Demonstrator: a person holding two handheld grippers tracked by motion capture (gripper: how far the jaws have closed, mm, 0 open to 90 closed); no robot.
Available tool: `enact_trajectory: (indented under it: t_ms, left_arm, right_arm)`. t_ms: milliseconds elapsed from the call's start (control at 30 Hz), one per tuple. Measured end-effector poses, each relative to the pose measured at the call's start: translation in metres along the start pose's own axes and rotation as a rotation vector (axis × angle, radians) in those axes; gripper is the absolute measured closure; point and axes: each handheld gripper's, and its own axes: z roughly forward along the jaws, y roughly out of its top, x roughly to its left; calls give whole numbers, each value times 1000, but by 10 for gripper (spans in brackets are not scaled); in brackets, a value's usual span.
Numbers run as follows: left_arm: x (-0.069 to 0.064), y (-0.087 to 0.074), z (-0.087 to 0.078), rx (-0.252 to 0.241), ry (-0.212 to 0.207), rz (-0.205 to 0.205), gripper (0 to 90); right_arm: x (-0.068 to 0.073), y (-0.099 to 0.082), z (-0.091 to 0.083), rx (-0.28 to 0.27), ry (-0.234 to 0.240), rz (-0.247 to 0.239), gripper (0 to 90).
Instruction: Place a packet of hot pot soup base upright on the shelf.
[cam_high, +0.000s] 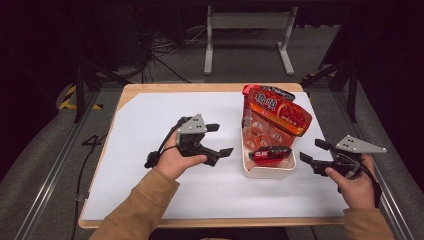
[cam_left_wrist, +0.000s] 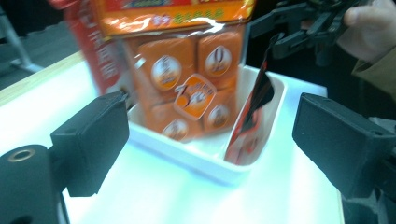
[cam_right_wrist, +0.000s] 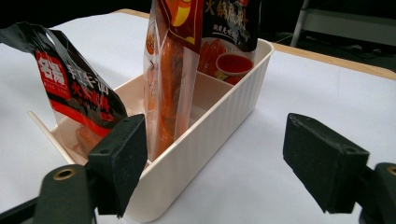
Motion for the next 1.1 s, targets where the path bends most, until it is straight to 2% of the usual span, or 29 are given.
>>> enact_trajectory:
  t_ms: [67,100,233,300,333,367,500,567,700,867,967,1100]
  left_arm:
    - [2,-6,-12,16,19,-4,116]
    - [2,-6,-12,16,19,-4,116]
    - [6,-18,-35,41,74,-31,115]
    - [6,-21,-38,42,80,-44,116]
    - [8,-28,-49,48,112,-63,116]
    - [8,-28,-49,48,112,-63,116]
    - [12,-40,-68,56,138,-66,116]
    - [14,-47,-80,66,164,-71,117]
    - [15,-60,-99,47,212,-98,124]
    - [15,-76,-109,63,255,-96,132]
    - [18,-86,-115,69,278,-110,133]
    - [21,-100,-121,19,298,-128,136]
  right_arm:
    - [0,0,0,4,-1,-4,225]
    - [0,0,0,4,-1,-4,225]
    - [-1,-1,-1,-8,2,-2,225]
    - [-2,-2,0,-10,4,-4,226]
    - [-2,-3,0,-12,7,-1,227]
    - [-2,-3,1,-12,10,1,227]
    - [-1,-4,2,-11,13,-3,228]
    - [-1,-5,3,-17,18,-4,230]
    - [-3,-8,5,-19,22,-3,232]
    - [-4,-11,7,-22,31,8,237]
    - [-4,-12,8,-20,32,0,238]
    - [-6,-16,9,-32,28,3,238]
